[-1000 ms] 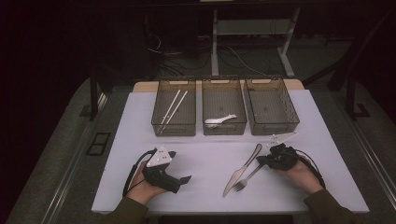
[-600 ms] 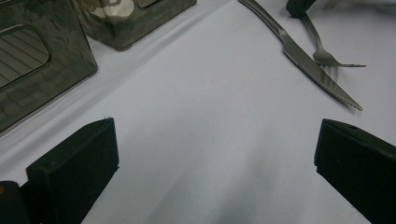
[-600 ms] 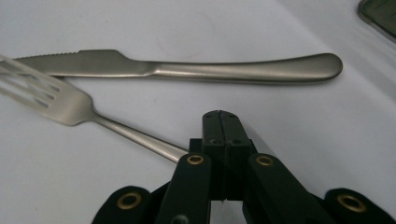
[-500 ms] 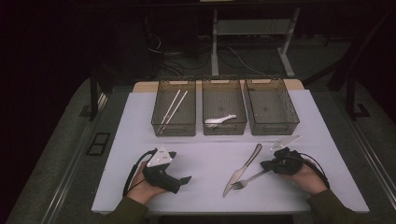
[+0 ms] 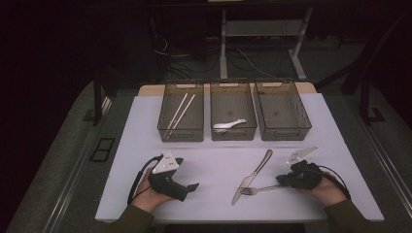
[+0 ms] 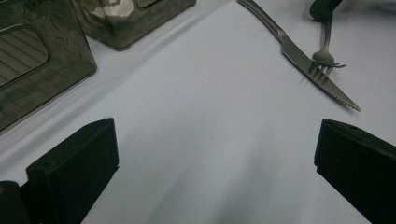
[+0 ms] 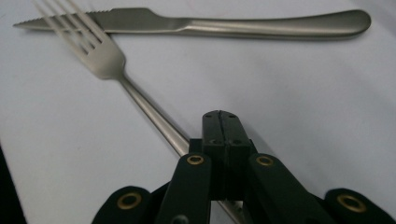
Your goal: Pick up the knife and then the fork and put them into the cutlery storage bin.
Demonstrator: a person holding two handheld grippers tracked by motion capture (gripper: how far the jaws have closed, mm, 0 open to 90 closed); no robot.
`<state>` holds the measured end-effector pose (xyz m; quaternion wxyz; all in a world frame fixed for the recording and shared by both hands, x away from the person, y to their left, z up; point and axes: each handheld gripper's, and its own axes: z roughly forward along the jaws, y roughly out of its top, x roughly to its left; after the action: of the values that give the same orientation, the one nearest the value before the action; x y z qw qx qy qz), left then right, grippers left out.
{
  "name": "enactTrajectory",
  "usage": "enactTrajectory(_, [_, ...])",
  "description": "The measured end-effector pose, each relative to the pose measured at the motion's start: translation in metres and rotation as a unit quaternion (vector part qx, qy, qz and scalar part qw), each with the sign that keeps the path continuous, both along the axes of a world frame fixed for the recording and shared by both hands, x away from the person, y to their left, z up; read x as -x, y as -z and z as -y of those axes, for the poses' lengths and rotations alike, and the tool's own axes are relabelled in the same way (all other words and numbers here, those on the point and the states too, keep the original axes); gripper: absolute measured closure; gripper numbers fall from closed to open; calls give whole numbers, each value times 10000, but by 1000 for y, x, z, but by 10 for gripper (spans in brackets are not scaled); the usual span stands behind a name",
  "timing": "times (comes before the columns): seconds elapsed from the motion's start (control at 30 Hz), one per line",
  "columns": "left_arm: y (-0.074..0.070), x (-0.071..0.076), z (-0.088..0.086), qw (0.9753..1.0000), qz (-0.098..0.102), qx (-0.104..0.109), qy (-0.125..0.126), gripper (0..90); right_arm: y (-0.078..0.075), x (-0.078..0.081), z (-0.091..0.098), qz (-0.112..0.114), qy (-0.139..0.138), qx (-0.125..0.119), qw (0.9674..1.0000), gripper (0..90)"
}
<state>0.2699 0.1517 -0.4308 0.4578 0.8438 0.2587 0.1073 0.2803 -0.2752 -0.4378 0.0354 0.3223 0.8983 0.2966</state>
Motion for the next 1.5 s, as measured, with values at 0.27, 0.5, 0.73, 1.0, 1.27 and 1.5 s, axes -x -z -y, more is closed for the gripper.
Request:
enactTrajectory(0.27, [0,0,0,10000,-4,-24,25,0,-1,15,7,-53,-112,77,9999,900])
enactTrajectory(0.5, [0,0,0,10000,-2,-23,35,0,-2,20,8,-93,-238,111,9996,900])
enactTrajectory(0.73, [1,0,1,10000,-24,-19,53,0,-14,19,7,-58,-557,-37,9984,697])
enactTrajectory(1.0, [0,0,1,10000,-20,0,33,0,-22,17,-30,63,-1521,811,9850,634])
enactTrajectory(1.27, [0,0,0,10000,-11,20,46,0,-20,10,-63,-44,-2002,1322,9708,683])
enactTrajectory(1.5, [1,0,1,10000,-14,-12,84,0,-18,5,-77,-138,-2203,1738,9597,757])
